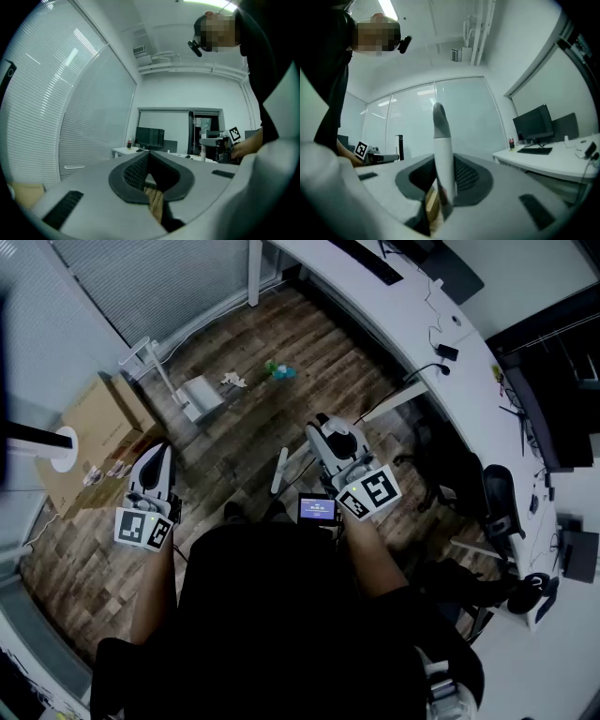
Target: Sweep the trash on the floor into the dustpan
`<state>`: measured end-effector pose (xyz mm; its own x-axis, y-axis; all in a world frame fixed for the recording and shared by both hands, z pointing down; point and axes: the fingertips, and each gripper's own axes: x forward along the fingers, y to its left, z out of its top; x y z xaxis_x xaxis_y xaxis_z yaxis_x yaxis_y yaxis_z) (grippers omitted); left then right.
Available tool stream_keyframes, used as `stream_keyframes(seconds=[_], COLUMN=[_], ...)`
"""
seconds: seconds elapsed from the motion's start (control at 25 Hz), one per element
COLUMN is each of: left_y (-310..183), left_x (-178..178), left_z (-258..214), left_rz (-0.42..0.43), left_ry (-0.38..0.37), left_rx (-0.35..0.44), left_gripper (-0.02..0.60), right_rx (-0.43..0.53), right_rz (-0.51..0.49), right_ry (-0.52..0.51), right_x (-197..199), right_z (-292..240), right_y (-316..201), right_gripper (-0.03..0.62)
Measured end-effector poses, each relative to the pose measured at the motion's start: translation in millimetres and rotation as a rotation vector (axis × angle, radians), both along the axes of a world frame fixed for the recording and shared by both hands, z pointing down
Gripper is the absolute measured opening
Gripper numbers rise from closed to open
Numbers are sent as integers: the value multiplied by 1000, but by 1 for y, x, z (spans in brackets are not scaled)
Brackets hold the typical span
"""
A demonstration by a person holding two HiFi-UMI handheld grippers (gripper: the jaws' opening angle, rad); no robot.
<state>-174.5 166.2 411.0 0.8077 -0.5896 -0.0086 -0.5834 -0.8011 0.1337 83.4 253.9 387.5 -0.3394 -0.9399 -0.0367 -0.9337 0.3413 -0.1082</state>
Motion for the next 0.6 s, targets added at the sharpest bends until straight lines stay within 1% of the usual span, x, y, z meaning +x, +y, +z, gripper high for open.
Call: stream_keyframes(seconds=[0.24, 0.44, 0.6], left_y=[3, 8, 11], left_x=[-1, 2, 4], left_z=[1, 4, 5], left_rz=[6, 16, 0], left_ry=[4, 9, 3], left_rx=[-11, -22, -28], left_gripper=[-6, -6, -6], right_rx=[-1, 12, 9], right_rz=[-1, -10, -6], right_ry=[-8, -35, -40], right_x=[2, 7, 17], right_z=[0, 0, 2], right_y=[3, 9, 11], right_gripper=[91, 92, 92])
